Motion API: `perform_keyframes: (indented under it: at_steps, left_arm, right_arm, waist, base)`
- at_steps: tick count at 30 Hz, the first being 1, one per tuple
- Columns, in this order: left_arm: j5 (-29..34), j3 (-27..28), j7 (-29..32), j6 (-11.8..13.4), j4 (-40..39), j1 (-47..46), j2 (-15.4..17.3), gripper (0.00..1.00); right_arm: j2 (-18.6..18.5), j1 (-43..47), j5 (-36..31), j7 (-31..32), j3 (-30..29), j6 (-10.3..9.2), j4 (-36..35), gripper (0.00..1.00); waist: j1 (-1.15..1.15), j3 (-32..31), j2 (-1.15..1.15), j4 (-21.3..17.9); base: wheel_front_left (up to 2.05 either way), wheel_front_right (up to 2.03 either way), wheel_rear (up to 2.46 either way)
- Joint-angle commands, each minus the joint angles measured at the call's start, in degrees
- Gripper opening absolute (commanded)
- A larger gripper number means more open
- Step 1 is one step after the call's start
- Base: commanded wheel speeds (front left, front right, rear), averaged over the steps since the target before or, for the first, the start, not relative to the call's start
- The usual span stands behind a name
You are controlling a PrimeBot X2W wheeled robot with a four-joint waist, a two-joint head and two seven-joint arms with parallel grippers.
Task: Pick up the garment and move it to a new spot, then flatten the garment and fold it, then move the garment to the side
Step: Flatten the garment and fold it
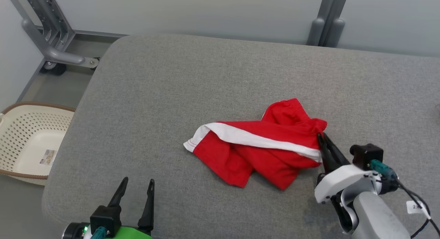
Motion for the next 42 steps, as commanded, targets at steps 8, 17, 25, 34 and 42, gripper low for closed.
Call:
perform_keyframes:
  at_steps: [8, 17, 25, 34, 42]
  left_arm:
    - [-0.8, -2.0, -0.2, -0.2, 0.4, -1.8, -0.4, 1.00]
    - [-1.8, -2.9, -0.2, -0.2, 0.1, -1.5, -0.6, 1.00]
    - [-2.1, -3.9, -0.2, -0.2, 1.1, -2.7, -0.7, 1.00]
    - [-2.8, -4.5, -0.2, -0.2, 2.9, -2.6, -0.9, 1.00]
    - [-2.5, -4.1, -0.2, -0.2, 5.6, -5.4, -0.9, 1.00]
  right_arm:
    - [-2.8, -4.9, -2.2, -0.1, -4.1, -0.09, 2.1, 0.00]
    - [-5.1, -1.7, -4.4, -0.1, -3.3, -0.09, 2.0, 0.00]
    - [-5.3, 0.2, -6.0, -0.1, -6.6, -0.09, 1.4, 1.00]
    - [-2.7, 3.3, -7.3, -0.1, -7.8, -0.09, -3.0, 1.00]
    - [-2.4, 4.0, -6.8, -0.1, -6.0, -0.09, -5.3, 1.00]
  waist:
    - [0.00, 0.4, 0.00, -1.3]
    - [0.00, -0.4, 0.00, -4.8]
    - [0.00, -1.2, 0.00, -8.6]
    - [0.00, -3.7, 0.00, -15.0]
    - [0.00, -2.3, 0.00, -21.8]
  base:
    - [0.00, 0.00, 0.00]
    - [0.00, 0.00, 0.00]
    - [0.00, 0.00, 0.00]
    - [0.00, 0.00, 0.00]
    - [0.00, 0.00, 0.00]
